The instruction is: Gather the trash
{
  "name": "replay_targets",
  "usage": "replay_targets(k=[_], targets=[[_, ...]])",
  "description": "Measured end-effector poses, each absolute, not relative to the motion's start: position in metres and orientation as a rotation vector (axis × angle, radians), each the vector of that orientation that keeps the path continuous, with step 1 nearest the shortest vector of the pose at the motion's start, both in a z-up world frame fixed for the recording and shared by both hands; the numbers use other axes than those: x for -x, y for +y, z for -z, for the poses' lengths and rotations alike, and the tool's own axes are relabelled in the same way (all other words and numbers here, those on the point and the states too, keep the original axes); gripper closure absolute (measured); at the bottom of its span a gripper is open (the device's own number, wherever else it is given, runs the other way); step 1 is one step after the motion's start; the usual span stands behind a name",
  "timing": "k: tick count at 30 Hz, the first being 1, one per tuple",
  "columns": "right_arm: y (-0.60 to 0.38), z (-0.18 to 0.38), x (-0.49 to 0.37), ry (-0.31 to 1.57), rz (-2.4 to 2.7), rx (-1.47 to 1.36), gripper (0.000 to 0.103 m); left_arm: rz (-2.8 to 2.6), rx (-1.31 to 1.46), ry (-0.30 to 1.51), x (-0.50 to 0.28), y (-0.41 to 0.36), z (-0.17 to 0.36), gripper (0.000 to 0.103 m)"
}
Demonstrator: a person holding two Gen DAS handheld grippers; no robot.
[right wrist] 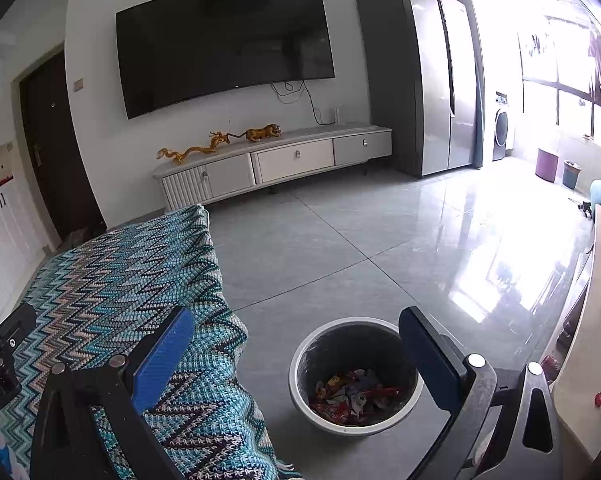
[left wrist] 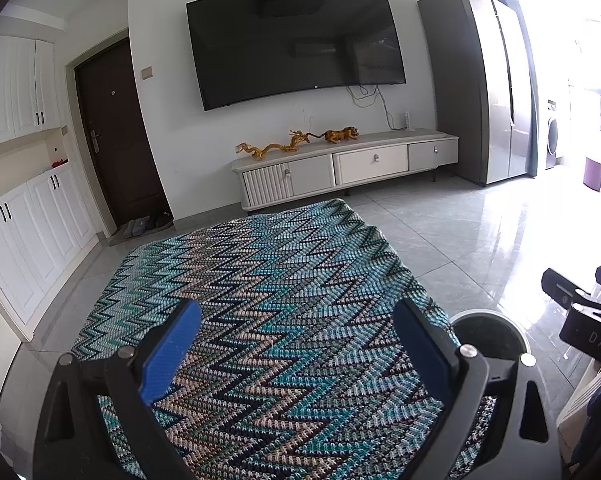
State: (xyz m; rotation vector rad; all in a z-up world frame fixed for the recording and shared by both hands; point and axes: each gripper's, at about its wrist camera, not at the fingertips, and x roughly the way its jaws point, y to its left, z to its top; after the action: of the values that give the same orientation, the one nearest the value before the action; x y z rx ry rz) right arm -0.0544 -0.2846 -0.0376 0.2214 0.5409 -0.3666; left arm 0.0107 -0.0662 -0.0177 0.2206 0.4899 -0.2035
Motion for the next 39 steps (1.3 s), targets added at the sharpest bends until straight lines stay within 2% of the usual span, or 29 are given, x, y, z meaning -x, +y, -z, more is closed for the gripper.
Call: replay_targets(k=[39], targets=[[-0.282, 0.042, 0.052, 0.556, 0.383, -0.177, 0.0, 0.181, -0.195, 0.502, -0.014, -0.071, 0.012, 0.006]])
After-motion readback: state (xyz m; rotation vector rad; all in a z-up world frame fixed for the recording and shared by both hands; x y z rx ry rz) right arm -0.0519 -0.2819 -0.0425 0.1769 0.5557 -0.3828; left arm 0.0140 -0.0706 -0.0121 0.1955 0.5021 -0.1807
